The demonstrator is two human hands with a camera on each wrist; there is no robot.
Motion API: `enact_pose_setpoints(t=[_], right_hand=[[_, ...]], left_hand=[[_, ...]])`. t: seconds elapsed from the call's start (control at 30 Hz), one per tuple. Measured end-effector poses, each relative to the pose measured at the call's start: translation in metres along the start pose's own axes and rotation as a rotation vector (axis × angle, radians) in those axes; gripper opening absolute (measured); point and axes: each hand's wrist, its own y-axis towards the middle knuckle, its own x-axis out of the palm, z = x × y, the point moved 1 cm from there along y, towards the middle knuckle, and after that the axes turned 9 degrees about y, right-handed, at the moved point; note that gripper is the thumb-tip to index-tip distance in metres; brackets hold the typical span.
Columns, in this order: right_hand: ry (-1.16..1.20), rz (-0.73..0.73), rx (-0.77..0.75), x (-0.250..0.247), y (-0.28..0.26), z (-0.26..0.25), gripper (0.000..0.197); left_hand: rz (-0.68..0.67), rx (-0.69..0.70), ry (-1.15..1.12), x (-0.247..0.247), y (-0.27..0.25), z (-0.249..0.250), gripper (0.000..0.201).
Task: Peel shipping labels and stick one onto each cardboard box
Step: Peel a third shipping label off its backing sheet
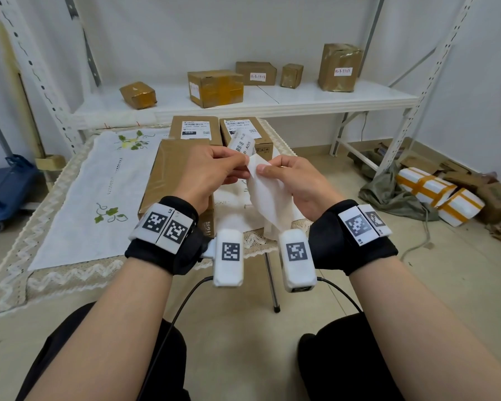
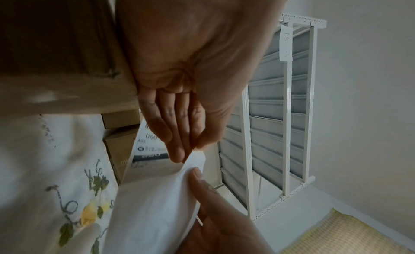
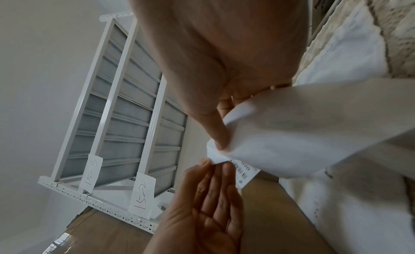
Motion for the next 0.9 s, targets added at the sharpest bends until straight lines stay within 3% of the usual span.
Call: enact_pose_setpoints(t=[0.27,0.67,0.9], right_hand=[[0.011,0.031,-0.042,-0.0001,-0.0018,-0.0019,0.025],[0.083,0.002,-0.077,0.0047,-0.0065,-0.0023,0.012],[0.109,-0.016,-0.118,0.006,-0.0065,-0.0041,0.012]], left_hand=[[0.0,0.014,0.003,0.0007,0.0007,0.0006,0.008],[-0.085,0.101,0.079,0.0022,-0.0018,-0.0009,0.013],[-0.081,0.081,0.065,0.0011,0.0008,-0.0029,0.028]])
